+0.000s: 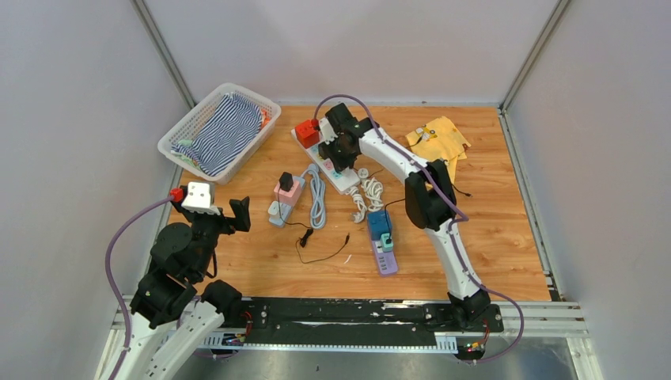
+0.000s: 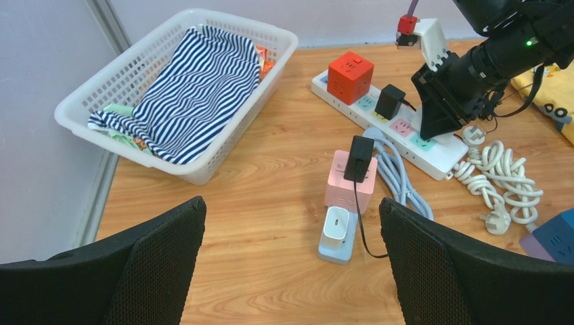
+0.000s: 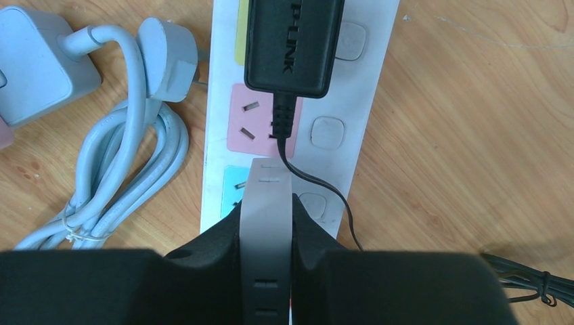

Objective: Insert the plug
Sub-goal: Insert the plug into the socket.

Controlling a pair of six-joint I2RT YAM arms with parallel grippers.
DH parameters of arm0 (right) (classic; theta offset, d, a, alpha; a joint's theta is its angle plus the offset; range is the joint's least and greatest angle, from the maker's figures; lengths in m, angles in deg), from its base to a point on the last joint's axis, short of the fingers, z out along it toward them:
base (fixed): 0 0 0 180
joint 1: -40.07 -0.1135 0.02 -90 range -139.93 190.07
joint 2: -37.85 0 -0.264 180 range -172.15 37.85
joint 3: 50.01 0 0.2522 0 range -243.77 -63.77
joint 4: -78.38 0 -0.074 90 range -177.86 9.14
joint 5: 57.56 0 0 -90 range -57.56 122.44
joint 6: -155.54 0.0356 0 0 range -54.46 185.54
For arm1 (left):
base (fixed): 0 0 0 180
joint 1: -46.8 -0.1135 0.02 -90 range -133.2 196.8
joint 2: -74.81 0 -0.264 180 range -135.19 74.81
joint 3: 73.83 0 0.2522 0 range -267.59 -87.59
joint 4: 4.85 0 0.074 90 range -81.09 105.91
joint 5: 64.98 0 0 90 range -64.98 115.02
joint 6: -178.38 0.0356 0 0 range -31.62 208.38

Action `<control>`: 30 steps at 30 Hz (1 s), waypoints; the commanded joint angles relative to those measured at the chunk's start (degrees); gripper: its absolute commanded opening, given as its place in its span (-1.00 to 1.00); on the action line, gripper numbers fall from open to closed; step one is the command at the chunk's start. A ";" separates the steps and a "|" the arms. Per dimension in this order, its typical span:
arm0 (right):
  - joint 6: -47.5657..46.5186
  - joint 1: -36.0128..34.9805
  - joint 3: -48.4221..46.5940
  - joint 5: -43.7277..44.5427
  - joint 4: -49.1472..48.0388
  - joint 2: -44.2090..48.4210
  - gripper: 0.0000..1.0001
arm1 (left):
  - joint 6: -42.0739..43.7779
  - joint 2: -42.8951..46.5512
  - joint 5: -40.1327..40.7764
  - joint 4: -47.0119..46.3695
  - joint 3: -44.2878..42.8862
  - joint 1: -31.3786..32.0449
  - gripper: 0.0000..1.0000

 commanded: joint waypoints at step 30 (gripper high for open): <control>5.29 -2.29 11.12 3.23 -11.58 7.26 -0.16 | 0.30 0.12 1.29 -0.38 0.56 -0.23 1.00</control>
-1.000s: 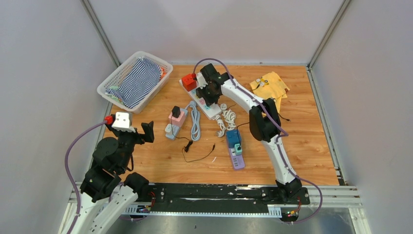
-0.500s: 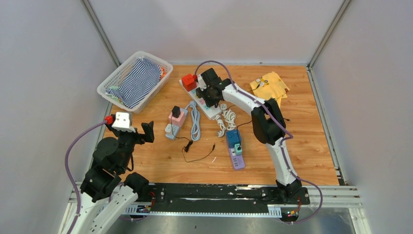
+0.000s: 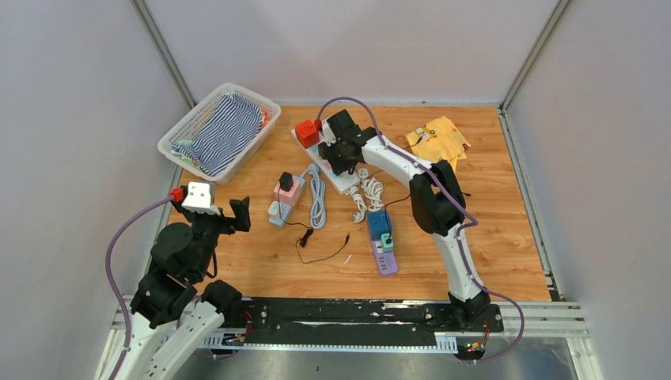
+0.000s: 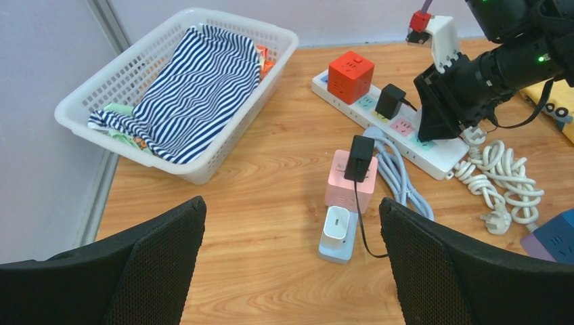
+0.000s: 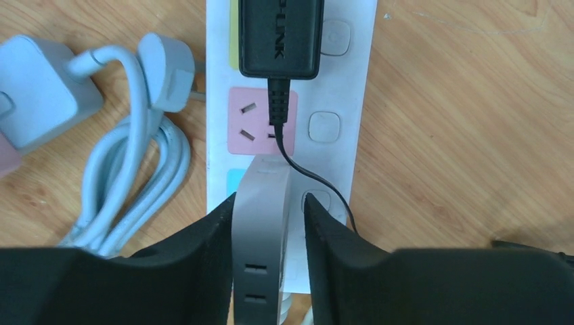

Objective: Insert the plug
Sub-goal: Insert the plug into the socket.

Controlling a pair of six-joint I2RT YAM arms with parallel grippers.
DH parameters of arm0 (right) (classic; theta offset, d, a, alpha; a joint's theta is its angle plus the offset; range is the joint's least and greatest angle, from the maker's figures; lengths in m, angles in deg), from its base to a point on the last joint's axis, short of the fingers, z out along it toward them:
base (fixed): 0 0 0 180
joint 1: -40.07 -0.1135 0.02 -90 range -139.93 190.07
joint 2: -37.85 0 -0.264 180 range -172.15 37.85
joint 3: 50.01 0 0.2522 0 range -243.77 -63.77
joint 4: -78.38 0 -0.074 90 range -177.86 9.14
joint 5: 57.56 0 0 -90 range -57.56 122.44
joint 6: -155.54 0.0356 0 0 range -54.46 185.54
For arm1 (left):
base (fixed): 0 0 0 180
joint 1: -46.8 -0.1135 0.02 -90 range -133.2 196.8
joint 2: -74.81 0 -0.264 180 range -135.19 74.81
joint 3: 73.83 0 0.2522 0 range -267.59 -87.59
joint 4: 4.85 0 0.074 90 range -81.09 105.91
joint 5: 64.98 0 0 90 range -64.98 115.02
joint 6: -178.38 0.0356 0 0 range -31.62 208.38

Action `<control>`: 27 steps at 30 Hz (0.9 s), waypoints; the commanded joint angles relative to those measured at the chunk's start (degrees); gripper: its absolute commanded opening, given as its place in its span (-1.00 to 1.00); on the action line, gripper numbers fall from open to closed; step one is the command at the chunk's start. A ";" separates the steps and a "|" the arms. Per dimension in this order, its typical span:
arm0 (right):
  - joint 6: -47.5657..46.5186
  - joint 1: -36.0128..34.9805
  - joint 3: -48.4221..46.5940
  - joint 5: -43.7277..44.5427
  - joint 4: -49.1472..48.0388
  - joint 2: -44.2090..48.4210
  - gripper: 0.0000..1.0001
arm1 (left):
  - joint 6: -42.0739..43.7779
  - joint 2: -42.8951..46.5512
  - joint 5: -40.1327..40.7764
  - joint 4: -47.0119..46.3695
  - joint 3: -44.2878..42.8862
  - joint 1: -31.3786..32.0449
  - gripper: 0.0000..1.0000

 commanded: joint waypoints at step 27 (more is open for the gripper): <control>-3.50 -0.60 -3.29 0.38 6.35 -0.61 -0.29 | 0.39 0.34 1.21 -0.51 0.61 -0.23 1.00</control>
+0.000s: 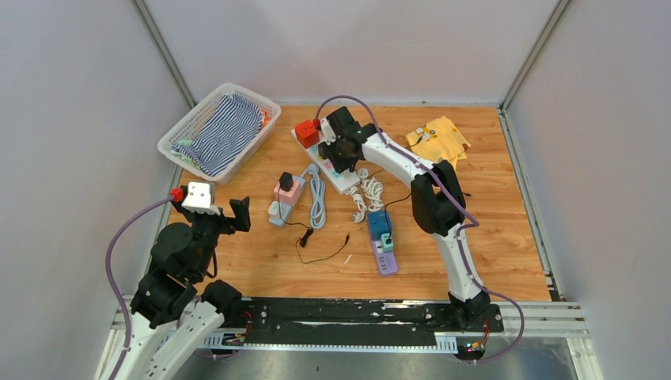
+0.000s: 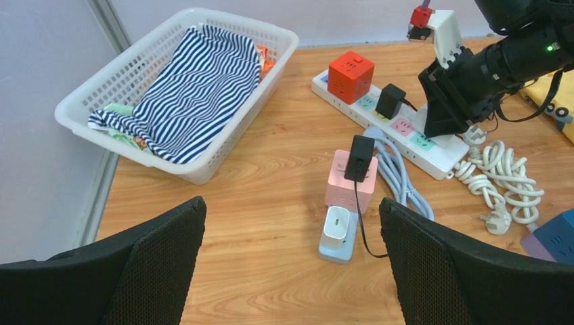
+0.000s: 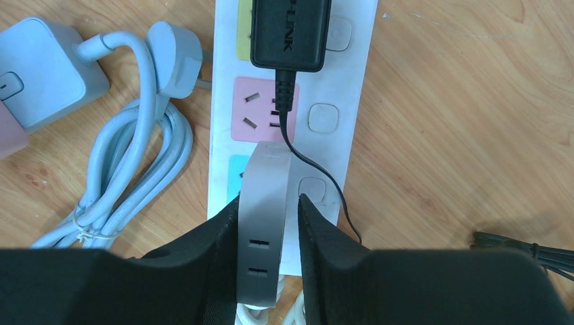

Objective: Insert the plug
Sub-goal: Insert the plug into the socket.

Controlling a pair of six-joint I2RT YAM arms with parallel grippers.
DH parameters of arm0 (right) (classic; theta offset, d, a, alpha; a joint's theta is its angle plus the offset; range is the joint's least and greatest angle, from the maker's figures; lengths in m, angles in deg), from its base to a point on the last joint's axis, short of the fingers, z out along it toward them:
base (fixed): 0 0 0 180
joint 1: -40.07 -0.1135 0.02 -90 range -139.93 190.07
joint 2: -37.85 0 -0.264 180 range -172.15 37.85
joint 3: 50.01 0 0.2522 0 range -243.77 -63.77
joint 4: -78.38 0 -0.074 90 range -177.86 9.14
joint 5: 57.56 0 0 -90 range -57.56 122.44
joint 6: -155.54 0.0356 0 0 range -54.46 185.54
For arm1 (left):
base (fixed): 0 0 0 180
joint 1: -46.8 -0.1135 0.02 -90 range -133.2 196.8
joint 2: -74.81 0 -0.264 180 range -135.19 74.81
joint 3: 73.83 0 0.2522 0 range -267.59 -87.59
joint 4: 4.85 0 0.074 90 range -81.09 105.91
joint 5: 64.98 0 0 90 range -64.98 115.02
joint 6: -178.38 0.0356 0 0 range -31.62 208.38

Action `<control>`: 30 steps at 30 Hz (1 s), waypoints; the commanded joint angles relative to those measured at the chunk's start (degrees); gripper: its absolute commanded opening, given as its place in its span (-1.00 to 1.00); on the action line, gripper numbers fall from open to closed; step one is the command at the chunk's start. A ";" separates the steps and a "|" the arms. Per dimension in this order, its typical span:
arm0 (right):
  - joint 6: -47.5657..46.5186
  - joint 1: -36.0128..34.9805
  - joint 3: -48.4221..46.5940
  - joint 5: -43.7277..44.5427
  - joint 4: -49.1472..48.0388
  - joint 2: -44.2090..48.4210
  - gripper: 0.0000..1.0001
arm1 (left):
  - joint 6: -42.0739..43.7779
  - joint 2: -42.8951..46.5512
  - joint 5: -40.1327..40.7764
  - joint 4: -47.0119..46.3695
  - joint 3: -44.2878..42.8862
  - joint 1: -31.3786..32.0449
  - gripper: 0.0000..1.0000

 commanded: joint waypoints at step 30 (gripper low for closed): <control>1.37 -1.01 5.96 3.49 1.35 -3.59 -1.00 | 0.39 0.39 1.45 -0.56 0.59 -0.23 1.00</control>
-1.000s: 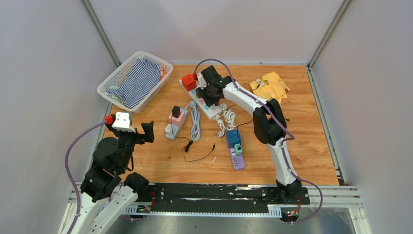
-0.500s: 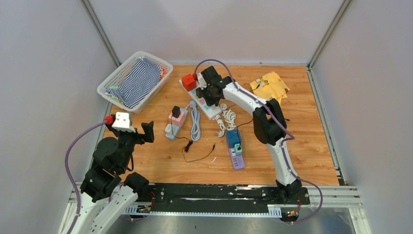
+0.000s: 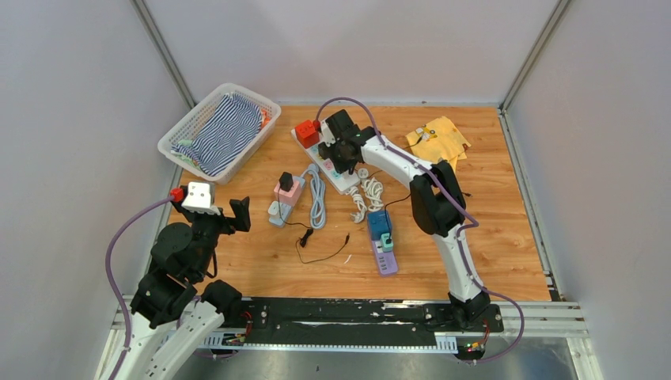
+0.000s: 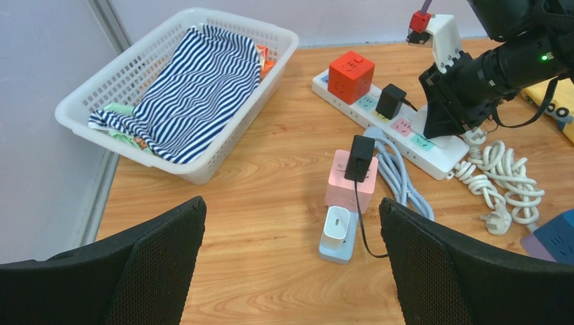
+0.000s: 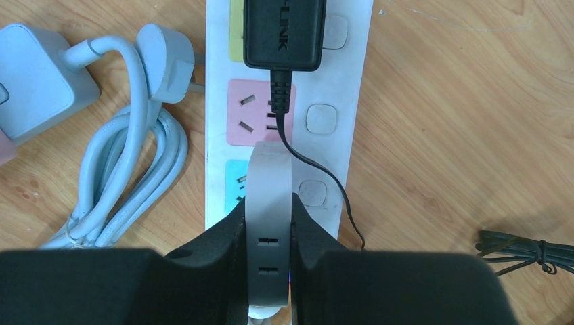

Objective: Insert the plug
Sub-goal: Insert the plug into the socket.

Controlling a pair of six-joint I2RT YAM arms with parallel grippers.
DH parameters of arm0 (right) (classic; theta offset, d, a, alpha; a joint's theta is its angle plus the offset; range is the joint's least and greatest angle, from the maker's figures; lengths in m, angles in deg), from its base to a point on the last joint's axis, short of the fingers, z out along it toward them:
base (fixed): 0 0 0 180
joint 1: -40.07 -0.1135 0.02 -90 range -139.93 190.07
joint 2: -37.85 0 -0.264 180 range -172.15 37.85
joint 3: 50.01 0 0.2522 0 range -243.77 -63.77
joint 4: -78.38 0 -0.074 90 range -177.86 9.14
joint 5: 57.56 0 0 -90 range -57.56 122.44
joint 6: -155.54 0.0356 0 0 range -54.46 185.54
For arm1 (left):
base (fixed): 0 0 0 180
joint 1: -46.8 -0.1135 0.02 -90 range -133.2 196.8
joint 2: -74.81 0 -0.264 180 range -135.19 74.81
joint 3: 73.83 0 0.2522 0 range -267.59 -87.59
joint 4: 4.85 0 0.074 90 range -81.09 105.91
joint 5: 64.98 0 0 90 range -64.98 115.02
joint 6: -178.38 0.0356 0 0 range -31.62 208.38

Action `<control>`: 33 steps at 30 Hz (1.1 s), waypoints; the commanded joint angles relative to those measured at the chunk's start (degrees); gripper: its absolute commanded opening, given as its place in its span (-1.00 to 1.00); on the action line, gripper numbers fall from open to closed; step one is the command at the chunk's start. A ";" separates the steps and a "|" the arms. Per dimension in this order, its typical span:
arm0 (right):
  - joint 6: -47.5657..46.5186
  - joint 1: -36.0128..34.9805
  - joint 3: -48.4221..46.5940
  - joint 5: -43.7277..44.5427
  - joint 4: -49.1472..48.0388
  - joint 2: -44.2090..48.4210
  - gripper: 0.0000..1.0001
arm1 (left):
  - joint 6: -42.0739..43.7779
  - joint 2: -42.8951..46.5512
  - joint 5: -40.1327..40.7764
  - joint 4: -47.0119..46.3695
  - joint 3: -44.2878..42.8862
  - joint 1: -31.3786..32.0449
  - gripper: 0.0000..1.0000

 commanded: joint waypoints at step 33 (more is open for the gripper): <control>1.62 -0.69 6.01 4.62 9.43 20.76 0.90 | -3.57 -5.94 -4.98 0.30 -1.45 -0.23 1.00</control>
